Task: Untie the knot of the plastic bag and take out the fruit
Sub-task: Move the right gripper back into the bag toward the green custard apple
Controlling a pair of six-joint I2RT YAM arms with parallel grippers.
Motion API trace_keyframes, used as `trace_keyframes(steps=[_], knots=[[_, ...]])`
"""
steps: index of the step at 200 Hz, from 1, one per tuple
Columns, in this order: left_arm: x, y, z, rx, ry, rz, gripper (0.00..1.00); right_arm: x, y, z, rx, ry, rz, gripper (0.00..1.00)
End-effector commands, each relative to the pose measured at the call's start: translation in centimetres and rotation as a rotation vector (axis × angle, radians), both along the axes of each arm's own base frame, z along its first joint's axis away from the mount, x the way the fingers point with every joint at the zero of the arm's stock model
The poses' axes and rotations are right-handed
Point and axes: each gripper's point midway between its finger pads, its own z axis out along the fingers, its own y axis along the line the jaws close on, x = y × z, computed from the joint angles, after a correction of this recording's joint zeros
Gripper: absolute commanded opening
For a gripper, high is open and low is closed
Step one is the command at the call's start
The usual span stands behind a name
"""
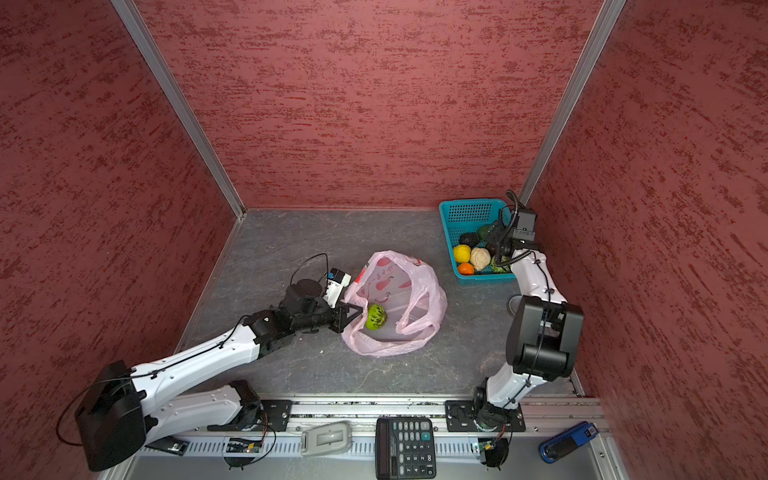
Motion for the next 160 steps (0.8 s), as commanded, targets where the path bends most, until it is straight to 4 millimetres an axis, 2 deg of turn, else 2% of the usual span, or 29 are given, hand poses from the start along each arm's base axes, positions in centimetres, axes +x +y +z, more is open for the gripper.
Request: trace_keyframes(steps=[1,11,15,62,108,135,160], knots=[[-0.3,0.3,0.4,0.005,-0.023,-0.013,0.00,-2.5,4.7,1.1,0.025,0.018,0.135,0.82],[-0.4,0.4,0.4,0.006,-0.023,-0.015,0.00,-3.6,6.2,1.2,0.035,0.031,0.172,0.82],[-0.4,0.4,0.4,0.005,-0.023,-0.016,0.00,-4.3,6.9,2.4,0.033,0.009,0.189,0.82],[-0.6,0.5,0.9,0.004,-0.031,-0.027,0.00,-10.2,14.5,6.1,0.076,-0.003,0.374,0.83],[-0.8,0.6,0.8,0.004,-0.034,-0.042,0.00,-15.6,21.4,8.9,0.147,-0.019,0.529,0.84],[-0.8,0.6,0.9,-0.001,-0.036,-0.045,0.00,-18.2,24.9,10.1,0.172,-0.020,0.617,0.84],[-1.0,0.6,0.9,0.000,-0.035,-0.051,0.00,-20.0,27.2,10.7,0.178,-0.001,0.675,0.84]])
